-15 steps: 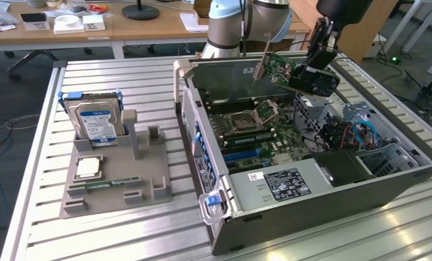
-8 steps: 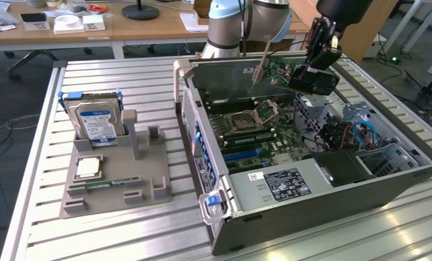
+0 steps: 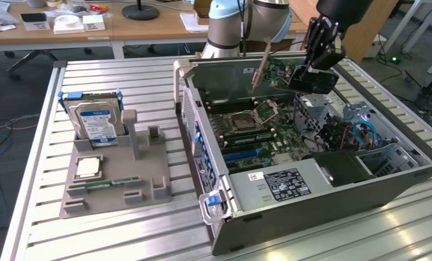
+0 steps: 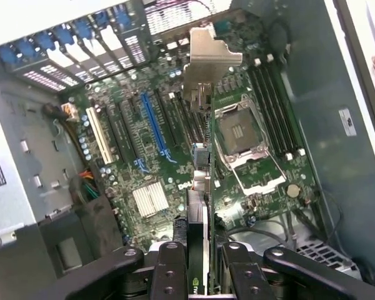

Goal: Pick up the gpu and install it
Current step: 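Insert the gpu into the slot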

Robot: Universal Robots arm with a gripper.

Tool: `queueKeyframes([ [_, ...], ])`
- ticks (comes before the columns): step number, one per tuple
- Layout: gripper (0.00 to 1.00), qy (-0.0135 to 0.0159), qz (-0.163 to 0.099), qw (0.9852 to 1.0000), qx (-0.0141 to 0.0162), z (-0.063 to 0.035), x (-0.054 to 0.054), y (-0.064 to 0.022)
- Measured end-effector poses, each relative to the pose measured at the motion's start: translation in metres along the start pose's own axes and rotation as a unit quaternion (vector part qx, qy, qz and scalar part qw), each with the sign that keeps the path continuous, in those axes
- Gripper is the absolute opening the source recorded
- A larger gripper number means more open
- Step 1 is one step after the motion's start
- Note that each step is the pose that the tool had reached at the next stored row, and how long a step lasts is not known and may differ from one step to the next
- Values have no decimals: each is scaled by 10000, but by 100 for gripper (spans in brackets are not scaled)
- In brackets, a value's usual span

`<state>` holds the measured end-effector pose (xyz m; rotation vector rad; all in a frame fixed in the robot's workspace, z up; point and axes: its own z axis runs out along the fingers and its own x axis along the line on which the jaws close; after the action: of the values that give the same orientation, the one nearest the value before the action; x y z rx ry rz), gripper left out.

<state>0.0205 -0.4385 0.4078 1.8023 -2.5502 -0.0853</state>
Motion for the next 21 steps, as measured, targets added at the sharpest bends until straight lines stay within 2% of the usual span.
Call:
queueKeyframes([
  [4,26,16,-274,9996,-4,0,0,0],
  [10,26,42,-648,9979,-9,0,0,0],
  [21,26,46,-676,9977,-9,0,-2,1],
])
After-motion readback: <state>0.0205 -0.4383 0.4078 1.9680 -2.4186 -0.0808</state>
